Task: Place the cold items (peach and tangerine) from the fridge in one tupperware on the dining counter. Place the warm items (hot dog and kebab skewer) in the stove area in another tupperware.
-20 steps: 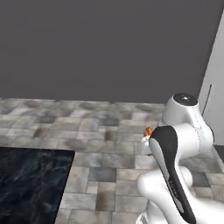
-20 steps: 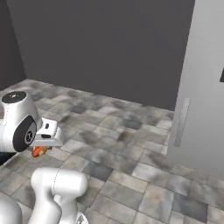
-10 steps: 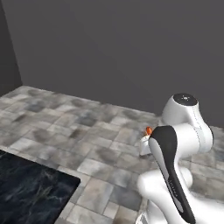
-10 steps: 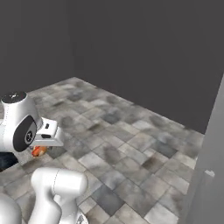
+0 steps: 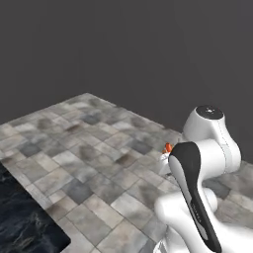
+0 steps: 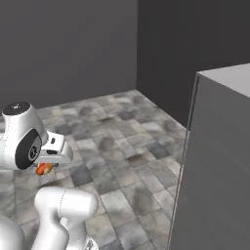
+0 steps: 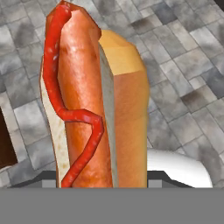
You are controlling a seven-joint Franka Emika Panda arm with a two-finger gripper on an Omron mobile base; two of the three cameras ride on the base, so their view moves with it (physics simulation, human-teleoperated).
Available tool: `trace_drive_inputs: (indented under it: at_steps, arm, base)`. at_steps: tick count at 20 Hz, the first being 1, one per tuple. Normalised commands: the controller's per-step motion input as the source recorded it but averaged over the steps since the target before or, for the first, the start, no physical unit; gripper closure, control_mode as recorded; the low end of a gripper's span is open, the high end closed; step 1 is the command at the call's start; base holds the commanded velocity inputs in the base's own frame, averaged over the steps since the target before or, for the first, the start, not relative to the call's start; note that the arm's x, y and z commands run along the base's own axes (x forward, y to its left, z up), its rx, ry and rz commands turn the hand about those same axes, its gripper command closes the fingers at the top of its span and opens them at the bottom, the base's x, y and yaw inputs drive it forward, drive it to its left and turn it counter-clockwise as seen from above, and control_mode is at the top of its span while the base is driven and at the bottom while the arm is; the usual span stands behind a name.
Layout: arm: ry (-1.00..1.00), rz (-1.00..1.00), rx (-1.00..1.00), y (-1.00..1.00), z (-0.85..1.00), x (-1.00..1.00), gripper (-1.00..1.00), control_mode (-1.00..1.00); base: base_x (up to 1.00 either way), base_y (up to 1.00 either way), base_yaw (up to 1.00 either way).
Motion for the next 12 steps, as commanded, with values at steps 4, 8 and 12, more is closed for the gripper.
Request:
trace_drive_inputs:
  at_steps: [4, 8, 12]
  arm:
    - [0.0, 0.0, 0.0, 0.0, 0.0, 0.0, 1.0, 1.0]
    - [0.0, 0.0, 0.0, 0.0, 0.0, 0.0, 1.0, 1.0]
    - [0.0, 0.0, 0.0, 0.0, 0.0, 0.0, 1.0, 1.0]
  base:
    - [0.94, -0.38, 0.59]
    - [0.88, -0.43, 0.59]
    - [0.84, -0.48, 0.57]
